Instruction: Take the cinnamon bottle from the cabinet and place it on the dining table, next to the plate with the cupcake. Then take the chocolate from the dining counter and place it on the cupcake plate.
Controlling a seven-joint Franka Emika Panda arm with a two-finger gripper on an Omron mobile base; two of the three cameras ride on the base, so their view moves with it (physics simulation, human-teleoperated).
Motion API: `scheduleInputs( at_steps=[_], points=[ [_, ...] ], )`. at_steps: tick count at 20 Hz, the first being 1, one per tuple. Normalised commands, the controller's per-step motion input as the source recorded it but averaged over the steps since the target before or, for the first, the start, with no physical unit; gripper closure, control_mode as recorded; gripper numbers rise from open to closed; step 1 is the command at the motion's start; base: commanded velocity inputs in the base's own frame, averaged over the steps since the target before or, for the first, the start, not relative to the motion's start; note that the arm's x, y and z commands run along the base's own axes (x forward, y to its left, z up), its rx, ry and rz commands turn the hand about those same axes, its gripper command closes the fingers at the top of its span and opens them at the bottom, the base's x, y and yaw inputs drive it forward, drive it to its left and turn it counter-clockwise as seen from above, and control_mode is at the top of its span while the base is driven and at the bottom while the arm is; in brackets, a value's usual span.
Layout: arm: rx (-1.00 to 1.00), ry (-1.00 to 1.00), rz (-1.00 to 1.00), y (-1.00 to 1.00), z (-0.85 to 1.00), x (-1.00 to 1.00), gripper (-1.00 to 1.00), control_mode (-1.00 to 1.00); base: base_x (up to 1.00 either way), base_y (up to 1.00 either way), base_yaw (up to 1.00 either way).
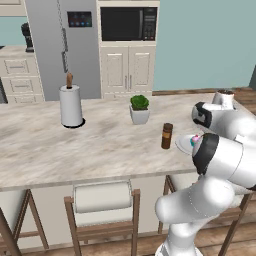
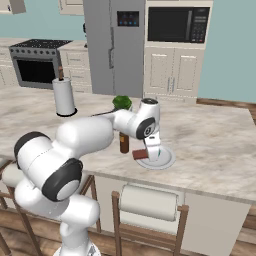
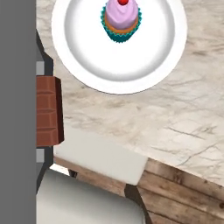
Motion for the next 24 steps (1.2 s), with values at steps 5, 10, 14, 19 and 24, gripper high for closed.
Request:
scheduleInputs(
  at_steps=[5,10,14,19,24],
  points=[
    [0.0,0.0,-0.15,-0.13,-0.29,0.23,1.0,-1.0,0.0,0.0,0.0],
    [0.0,0.0,-0.13,-0.13,-0.19,0.2,1.0,-1.0,0.0,0.0,0.0],
    [0.0,0.0,-0.09,-0.1,-0.13,0.04,1.0,-1.0,0.0,0.0,0.0],
    [0.0,0.0,-0.06,-0.02,-0.17,0.15,1.0,-1.0,0.0,0.0,0.0],
    [0.0,-0.01,0.0,0.0,-0.15,0.12,1.0,-1.0,0.0,0.0,0.0]
  ],
)
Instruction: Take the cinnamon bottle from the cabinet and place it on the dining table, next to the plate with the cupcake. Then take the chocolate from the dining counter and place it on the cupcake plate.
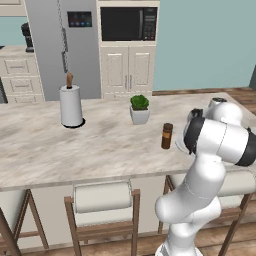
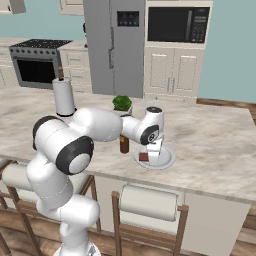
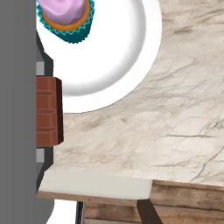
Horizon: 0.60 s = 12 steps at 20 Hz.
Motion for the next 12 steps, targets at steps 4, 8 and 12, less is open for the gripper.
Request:
scheduleInputs(
  at_steps=[4,8,12],
  points=[
    [0.0,-0.01,0.0,0.0,-0.16,0.09,1.0,-1.0,0.0,0.0,0.0],
    [0.0,-0.02,0.0,0.0,-0.15,0.04,1.0,-1.0,0.0,0.0,0.0],
    [0.0,-0.02,0.0,0.0,-0.08,0.04,1.0,-1.0,0.0,0.0,0.0]
  ],
)
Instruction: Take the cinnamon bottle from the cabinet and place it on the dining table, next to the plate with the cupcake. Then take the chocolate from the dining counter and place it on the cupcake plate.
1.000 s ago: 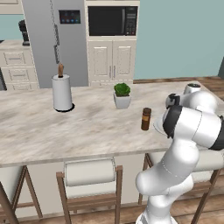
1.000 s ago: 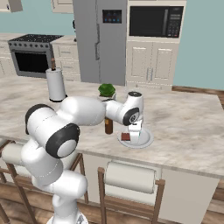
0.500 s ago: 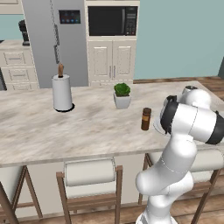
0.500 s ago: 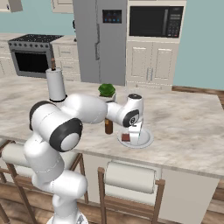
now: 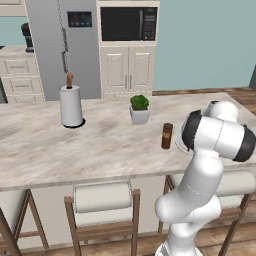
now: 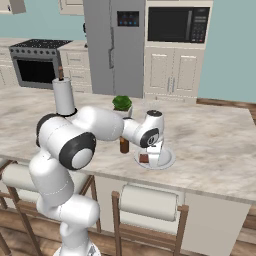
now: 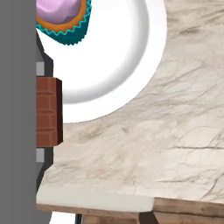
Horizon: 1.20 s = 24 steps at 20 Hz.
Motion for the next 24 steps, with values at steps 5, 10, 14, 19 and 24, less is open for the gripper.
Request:
scheduleInputs(
  at_steps=[5,10,14,19,24],
  points=[
    [0.0,-0.01,0.0,0.0,-0.05,0.03,1.0,-1.0,0.0,0.0,0.0],
    [0.0,0.0,0.0,0.0,-0.05,0.11,1.0,-1.0,0.0,0.0,0.0],
    [0.0,0.0,-0.01,0.0,-0.04,0.11,1.0,-1.0,0.0,0.0,0.0],
    [0.0,0.0,-0.01,0.0,-0.03,0.12,1.0,-1.0,0.0,0.0,0.0],
    [0.0,0.0,-0.01,0.0,-0.07,0.1,-1.0,-1.0,0.0,0.0,0.0]
  ],
)
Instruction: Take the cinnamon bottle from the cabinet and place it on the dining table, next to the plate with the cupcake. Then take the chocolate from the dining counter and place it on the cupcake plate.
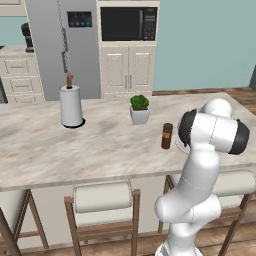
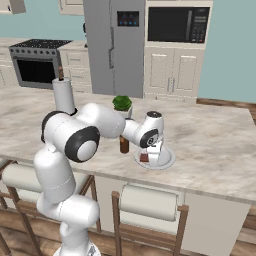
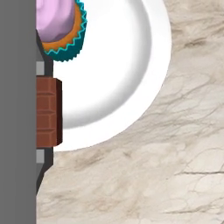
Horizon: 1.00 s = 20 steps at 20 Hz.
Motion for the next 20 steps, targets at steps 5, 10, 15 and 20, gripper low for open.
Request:
scheduleInputs(
  at_steps=[5,10,15,20],
  points=[
    [0.0,0.0,-0.02,0.0,-0.04,0.13,-1.0,-1.0,0.0,0.0,0.0],
    [0.01,0.0,-0.03,-0.06,0.02,0.08,-1.0,-1.0,0.0,0.0,0.0],
    [0.01,0.0,-0.09,0.0,0.49,-0.01,-1.0,-1.0,0.0,0.0,0.0],
    [0.0,0.0,-0.05,0.06,0.83,-0.11,-1.0,-1.0,0.0,0.0,0.0]
  ],
)
